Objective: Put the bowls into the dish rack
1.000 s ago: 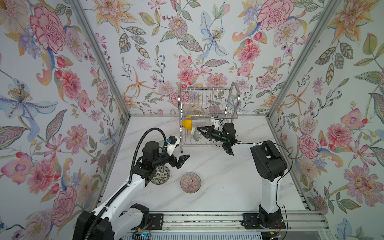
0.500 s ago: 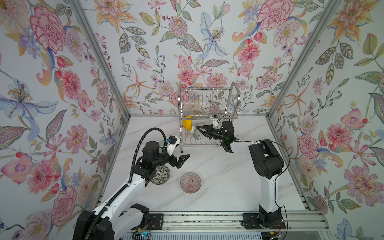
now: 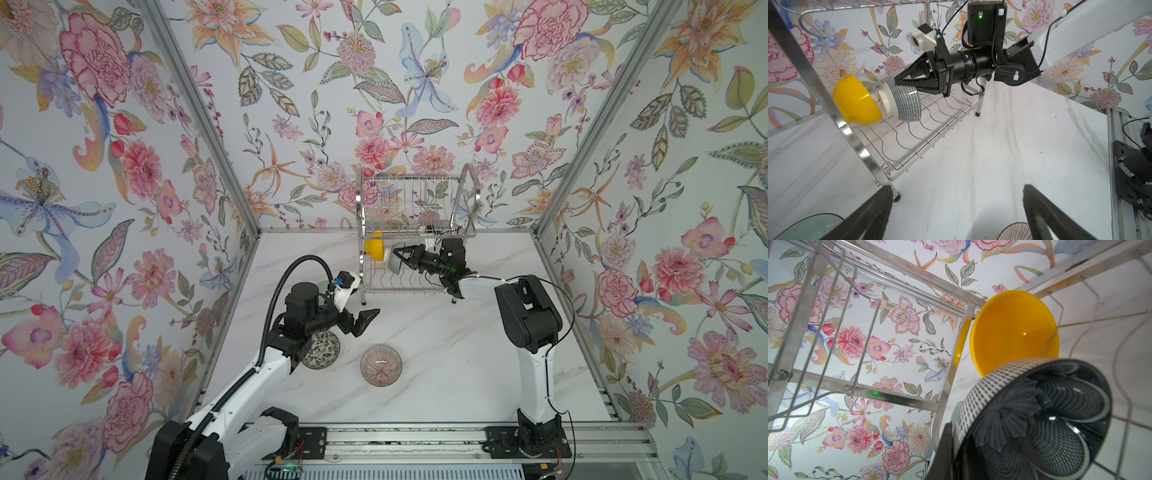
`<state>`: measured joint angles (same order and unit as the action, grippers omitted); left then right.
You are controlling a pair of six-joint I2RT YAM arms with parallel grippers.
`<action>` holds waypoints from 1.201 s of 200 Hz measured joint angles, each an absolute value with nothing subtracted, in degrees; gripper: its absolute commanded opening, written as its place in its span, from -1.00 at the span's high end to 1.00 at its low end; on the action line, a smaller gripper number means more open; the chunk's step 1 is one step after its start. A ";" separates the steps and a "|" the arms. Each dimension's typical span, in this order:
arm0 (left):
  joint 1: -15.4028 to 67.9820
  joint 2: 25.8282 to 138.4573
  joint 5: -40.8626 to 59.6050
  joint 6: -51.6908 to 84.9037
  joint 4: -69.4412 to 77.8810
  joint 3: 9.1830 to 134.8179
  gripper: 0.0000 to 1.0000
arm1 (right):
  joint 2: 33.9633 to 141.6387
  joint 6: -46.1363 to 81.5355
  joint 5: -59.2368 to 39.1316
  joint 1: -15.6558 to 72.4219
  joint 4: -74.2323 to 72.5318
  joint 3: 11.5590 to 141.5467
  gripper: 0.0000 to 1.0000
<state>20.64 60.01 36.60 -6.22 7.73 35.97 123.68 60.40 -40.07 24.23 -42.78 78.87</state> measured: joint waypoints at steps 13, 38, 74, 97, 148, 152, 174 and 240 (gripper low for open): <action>20.64 60.01 36.60 -6.20 7.73 35.97 -0.98 | 123.68 59.57 -40.07 24.18 -41.78 79.37 0.91; 20.64 60.01 36.60 -6.20 7.73 35.97 -0.98 | 123.92 58.19 -40.07 24.10 -40.05 80.40 0.91; 20.64 60.01 36.60 -6.20 7.73 35.97 -0.98 | 124.75 57.30 -40.14 23.94 -39.57 81.69 0.90; 20.64 60.01 36.60 -6.20 7.73 35.97 -0.98 | 125.56 57.17 -40.10 23.86 -39.62 82.63 0.91; 20.64 60.01 36.62 -6.20 7.73 35.97 -0.98 | 126.04 57.17 -40.07 23.83 -39.66 83.33 0.90; 20.64 60.01 36.62 -6.20 7.73 35.97 -0.98 | 126.10 57.17 -40.07 23.83 -39.66 83.37 0.90; 20.64 60.01 36.62 -6.20 7.73 35.97 -0.98 | 126.61 57.17 -40.03 23.83 -39.68 84.23 0.90; 20.64 59.86 35.16 -6.17 7.81 35.88 -0.98 | 128.03 57.21 -39.48 23.75 -41.15 85.89 0.90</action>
<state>20.64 59.86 35.16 -6.17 7.81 35.88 128.03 57.21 -39.48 23.75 -41.15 85.89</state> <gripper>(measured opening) 0.990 0.078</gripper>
